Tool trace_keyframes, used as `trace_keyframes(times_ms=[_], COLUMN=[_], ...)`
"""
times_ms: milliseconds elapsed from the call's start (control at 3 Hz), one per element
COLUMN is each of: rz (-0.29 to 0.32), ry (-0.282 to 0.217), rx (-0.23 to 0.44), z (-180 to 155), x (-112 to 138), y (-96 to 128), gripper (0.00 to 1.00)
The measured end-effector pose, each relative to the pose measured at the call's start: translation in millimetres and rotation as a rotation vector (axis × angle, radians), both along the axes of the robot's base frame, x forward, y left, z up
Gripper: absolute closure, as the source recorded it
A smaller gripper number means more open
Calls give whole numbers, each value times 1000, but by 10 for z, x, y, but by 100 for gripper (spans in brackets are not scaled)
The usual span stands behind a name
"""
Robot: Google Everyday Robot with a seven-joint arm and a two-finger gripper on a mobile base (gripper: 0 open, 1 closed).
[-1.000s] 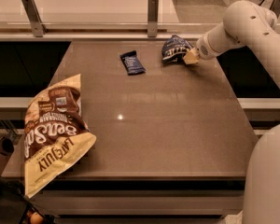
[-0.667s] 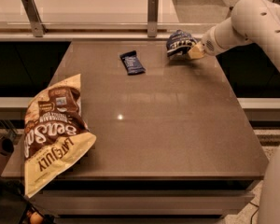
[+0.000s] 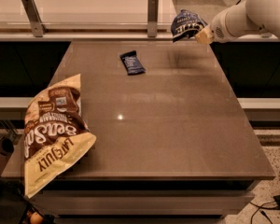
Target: Move blue chip bag near brown chip bag
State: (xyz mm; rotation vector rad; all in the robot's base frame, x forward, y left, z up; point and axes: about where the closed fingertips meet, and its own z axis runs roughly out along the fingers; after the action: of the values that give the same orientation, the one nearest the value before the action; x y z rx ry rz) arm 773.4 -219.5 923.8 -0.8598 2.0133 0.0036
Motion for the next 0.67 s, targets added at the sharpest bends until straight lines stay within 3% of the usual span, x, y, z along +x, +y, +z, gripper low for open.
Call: trace_keyframes(times_ms=[333, 667], rz=[0, -13], ry=[0, 15], rx=[0, -7], z=[-1, 9], x=[0, -163], y=[1, -34], gripper=[100, 100])
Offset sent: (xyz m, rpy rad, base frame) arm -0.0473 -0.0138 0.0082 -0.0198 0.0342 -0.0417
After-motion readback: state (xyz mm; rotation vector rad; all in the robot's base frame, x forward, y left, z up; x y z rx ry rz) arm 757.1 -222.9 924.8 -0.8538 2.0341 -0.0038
